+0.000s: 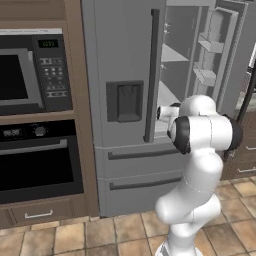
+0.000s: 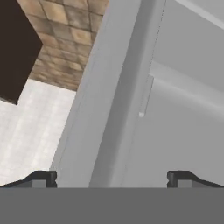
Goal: Place one of the steaks on the plate and the other in the bowl. Then place the bowl in the fridge.
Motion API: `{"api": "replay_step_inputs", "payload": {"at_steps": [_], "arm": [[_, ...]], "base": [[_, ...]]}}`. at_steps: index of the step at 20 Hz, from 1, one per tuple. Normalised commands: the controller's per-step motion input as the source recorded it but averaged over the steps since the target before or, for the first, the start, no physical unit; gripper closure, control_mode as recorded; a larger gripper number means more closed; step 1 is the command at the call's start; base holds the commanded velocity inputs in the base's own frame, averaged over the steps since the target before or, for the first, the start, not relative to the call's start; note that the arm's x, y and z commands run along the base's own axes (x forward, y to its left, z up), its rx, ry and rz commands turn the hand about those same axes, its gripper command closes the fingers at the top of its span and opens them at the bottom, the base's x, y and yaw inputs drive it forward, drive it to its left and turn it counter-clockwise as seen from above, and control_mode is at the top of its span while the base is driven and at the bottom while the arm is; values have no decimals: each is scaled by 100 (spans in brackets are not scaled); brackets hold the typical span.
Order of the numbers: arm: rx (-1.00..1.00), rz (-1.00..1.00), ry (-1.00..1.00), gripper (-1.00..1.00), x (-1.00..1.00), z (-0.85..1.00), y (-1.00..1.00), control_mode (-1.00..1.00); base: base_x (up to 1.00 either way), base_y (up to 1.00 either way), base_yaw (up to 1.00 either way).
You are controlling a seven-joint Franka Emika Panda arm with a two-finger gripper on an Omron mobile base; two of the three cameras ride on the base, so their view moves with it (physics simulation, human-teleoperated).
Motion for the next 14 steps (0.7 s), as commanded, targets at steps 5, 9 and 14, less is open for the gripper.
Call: {"api": "replay_step_inputs", "payload": {"at_steps": [5, 9, 14], "arm": [[-21, -28, 16, -100, -6, 10, 86, -100], [1, -41, -7, -100, -64, 25, 46, -100], [47, -61, -42, -100, -64, 0, 35, -100]], "base": [[0, 0, 0], [0, 0, 0], [0, 0, 0]]}}
